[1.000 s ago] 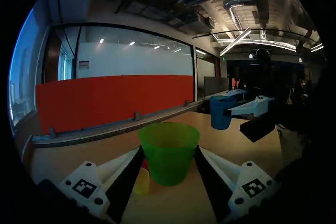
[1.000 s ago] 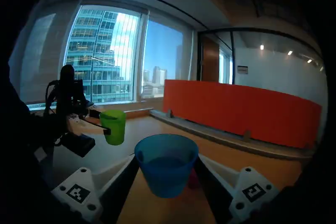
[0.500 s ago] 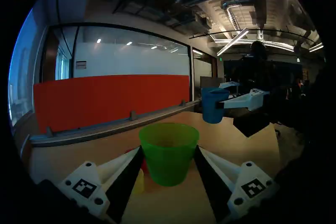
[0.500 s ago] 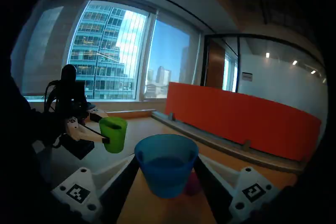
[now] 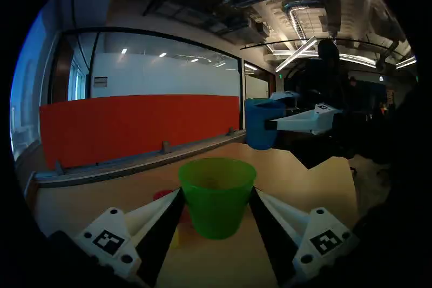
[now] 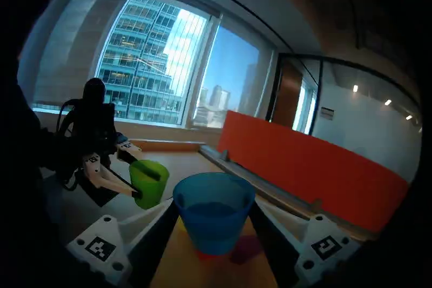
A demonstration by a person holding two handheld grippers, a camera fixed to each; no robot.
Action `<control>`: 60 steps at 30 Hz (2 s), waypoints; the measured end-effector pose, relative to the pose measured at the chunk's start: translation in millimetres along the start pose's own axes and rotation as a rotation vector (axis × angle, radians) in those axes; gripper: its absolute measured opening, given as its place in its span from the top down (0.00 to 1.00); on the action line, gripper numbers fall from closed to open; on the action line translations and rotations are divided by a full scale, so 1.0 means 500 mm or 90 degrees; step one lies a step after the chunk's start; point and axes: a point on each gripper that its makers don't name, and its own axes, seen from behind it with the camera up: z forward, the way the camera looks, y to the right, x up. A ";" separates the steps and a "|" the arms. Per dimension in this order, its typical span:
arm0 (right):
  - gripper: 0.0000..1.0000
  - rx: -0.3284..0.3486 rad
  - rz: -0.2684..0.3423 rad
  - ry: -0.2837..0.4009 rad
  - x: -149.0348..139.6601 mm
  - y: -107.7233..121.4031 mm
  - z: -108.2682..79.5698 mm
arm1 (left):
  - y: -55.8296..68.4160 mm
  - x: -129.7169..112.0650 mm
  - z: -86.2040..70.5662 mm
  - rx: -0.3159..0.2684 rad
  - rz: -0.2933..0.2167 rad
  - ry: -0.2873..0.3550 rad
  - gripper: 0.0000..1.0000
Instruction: Pour water
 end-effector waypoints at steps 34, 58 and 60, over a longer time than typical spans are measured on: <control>0.11 -0.005 -0.220 -0.003 0.103 0.039 0.086 | 0.035 0.019 0.052 -0.044 -0.001 0.002 0.17; 0.11 -0.029 -0.386 -0.017 0.131 0.070 0.125 | 0.059 0.030 0.068 -0.064 0.009 -0.002 0.18; 0.11 -0.031 -0.397 -0.016 0.135 0.072 0.125 | 0.061 0.030 0.069 -0.065 0.009 -0.001 0.18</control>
